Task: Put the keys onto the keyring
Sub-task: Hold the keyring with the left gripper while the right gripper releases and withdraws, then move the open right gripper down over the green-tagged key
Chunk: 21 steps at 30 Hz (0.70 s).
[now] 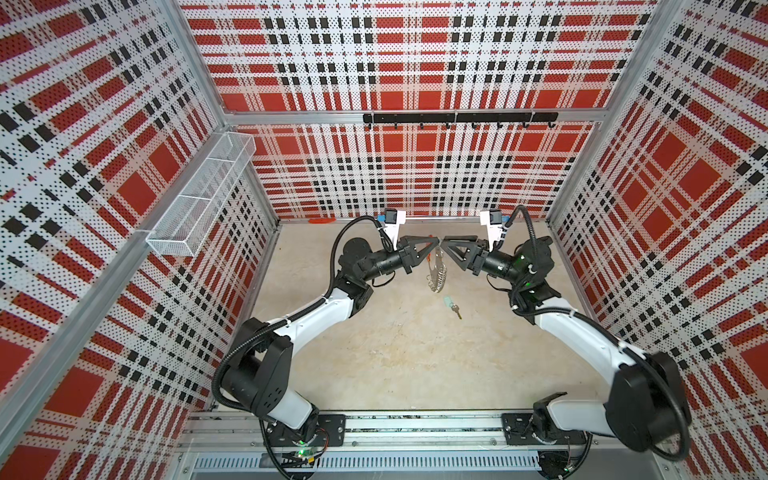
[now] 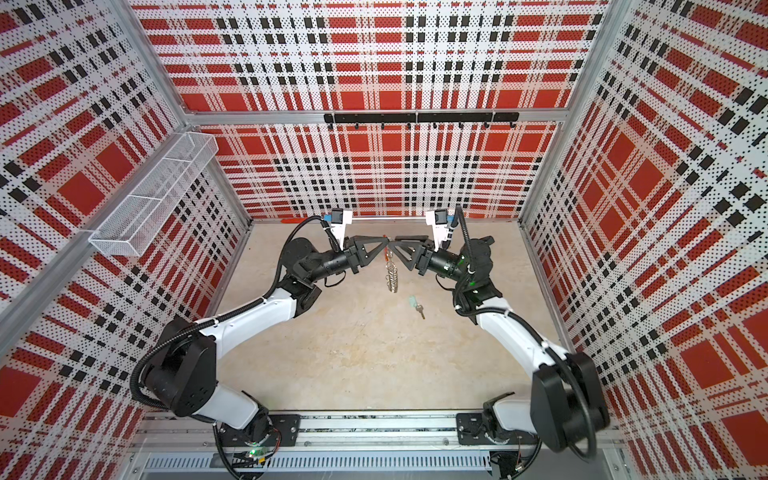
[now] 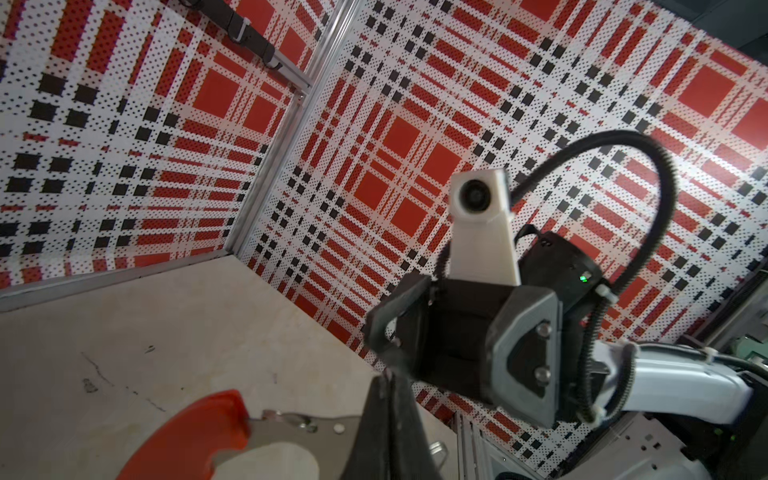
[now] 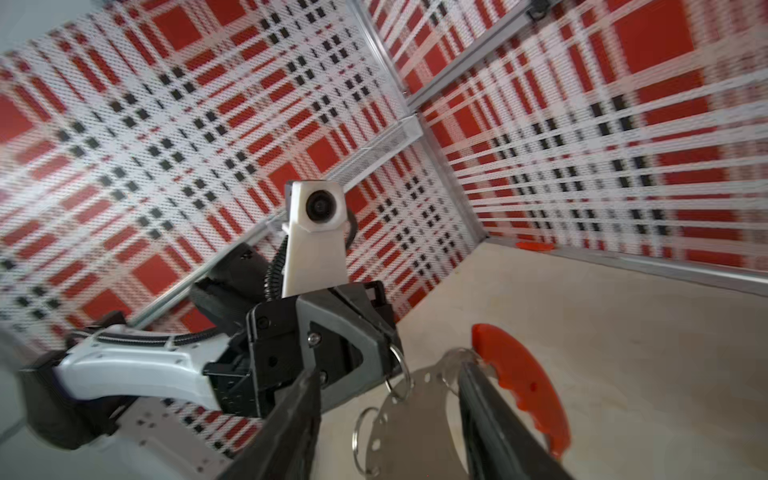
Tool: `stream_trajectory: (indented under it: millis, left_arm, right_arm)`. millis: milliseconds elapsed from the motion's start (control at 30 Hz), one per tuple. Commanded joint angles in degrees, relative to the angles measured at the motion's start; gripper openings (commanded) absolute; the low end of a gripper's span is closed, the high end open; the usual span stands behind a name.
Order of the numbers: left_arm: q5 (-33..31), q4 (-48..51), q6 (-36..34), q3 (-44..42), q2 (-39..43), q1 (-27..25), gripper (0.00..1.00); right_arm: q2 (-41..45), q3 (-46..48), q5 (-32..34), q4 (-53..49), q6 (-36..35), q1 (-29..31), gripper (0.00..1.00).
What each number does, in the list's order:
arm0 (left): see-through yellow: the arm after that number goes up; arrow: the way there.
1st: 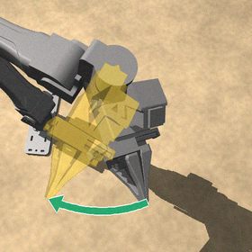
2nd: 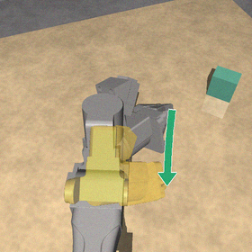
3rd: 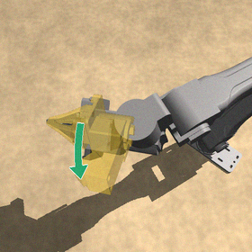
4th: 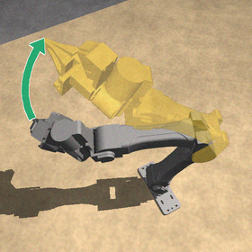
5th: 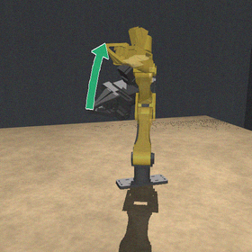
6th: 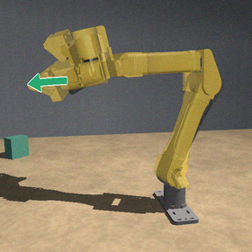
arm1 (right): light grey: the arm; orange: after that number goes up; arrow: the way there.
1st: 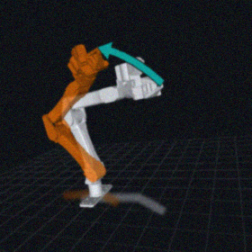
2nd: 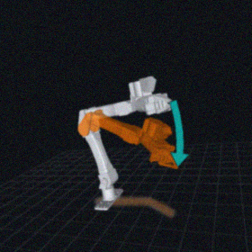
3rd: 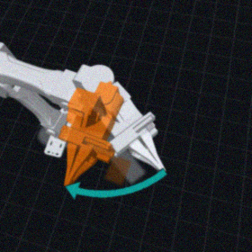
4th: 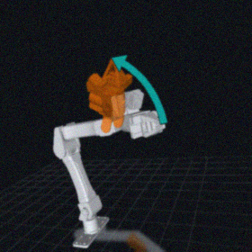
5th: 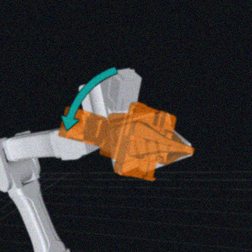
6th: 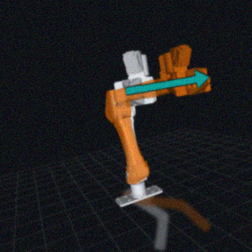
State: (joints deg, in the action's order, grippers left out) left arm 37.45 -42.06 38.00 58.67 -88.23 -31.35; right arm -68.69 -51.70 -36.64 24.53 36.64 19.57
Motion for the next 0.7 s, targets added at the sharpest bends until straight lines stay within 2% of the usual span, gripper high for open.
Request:
stream_trajectory:
  millis: [0,100,167,267,367,467,500,567,600,667]
  left_arm:
    - [-3.52,6.75,-5.9,2.66,1.88,-0.51,0.0]
    - [-3.61,12.04,-8.95,6.51,0.32,-0.48,0.0]
    - [-2.7,12.78,-8.96,7.93,-0.62,-0.42,0.0]
    - [-5.4,12.67,-7.76,5.21,0.72,-1.0,0.0]
    - [-11.55,12.36,-8.98,0.46,3.76,-2.2,0.0]
    - [-10.69,12.68,-8.96,0.53,4.05,-1.51,0.0]
    - [-10.11,12.86,-8.6,0.92,3.94,-1.02,0.0]
    - [-9.18,13.3,-7.67,2.07,3.85,0.21,0.0]
    - [-8.99,13.39,-7.1,2.04,4.16,0.69,0.0]
    - [-9.99,13.32,-7.6,0.54,5.34,0.84,0.0]
  right_arm:
    - [6.55,1.87,25.0,-26.44,-18.22,-0.47,0.56]
    - [10.15,7.68,35.83,-28.69,-19.95,-0.42,0.56]
    - [12.31,12.14,41.39,-28.39,-17.05,-0.41,0.56]
    - [13.09,15.89,45.13,-30.77,-11.61,-0.4,0.58]
    - [10.13,17.41,40.23,-32.09,-10.3,-0.32,0.57]
    - [5.74,18.14,35.41,-31.79,-9.24,-0.15,0.5]
    - [4.63,18.3,33.98,-31.39,-7.49,-0.1,0.48]
    - [2.78,18.84,32.26,-29.83,0.45,0.32,0.44]
    - [1.91,19.53,30.65,-27.4,3.56,0.74,0.45]
    - [0.13,19.98,29.59,-23.3,5.18,1.69,0.46]
